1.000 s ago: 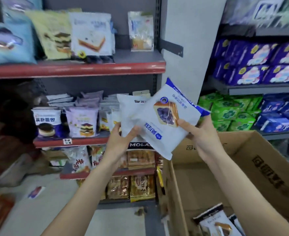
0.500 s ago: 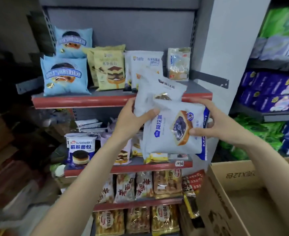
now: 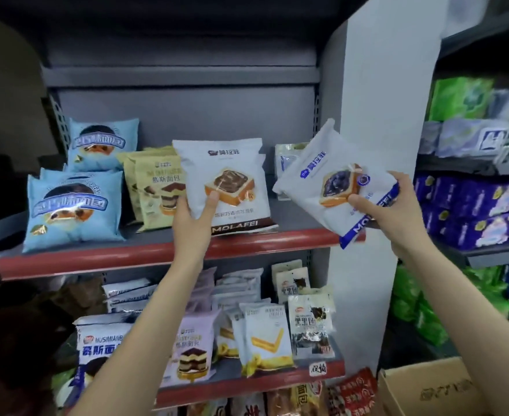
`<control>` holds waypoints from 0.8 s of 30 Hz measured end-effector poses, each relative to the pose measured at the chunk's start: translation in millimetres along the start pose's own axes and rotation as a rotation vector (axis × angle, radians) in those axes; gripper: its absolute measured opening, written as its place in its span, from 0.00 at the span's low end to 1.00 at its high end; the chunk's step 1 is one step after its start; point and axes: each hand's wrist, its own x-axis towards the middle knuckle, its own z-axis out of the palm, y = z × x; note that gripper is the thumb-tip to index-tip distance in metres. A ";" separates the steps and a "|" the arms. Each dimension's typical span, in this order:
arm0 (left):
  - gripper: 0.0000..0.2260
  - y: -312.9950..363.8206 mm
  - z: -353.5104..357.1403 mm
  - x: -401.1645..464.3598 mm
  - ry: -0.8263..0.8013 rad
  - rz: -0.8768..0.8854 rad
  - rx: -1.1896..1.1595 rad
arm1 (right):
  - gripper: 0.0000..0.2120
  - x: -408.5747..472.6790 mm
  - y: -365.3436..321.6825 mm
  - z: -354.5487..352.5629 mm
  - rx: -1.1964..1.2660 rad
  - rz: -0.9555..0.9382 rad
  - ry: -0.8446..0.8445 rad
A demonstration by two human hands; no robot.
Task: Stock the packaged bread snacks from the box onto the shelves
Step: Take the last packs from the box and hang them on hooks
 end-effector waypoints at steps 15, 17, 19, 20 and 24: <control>0.15 -19.4 -3.5 43.8 0.181 0.082 0.149 | 0.31 179.0 61.2 187.6 0.169 0.285 -0.096; 0.15 -19.2 -5.0 43.8 0.174 0.083 0.143 | 0.31 184.6 67.0 185.8 -0.066 0.208 -0.153; 0.17 -19.1 -6.2 44.1 0.166 0.081 0.151 | 0.33 189.7 71.8 174.8 -0.514 0.053 -0.234; 0.17 -19.0 -6.7 44.1 0.164 0.080 0.154 | 0.35 191.5 73.4 170.1 -0.756 -0.037 -0.241; 0.11 -17.5 -5.5 41.8 0.161 0.075 0.148 | 0.40 196.4 75.5 167.1 -1.207 -0.327 -0.274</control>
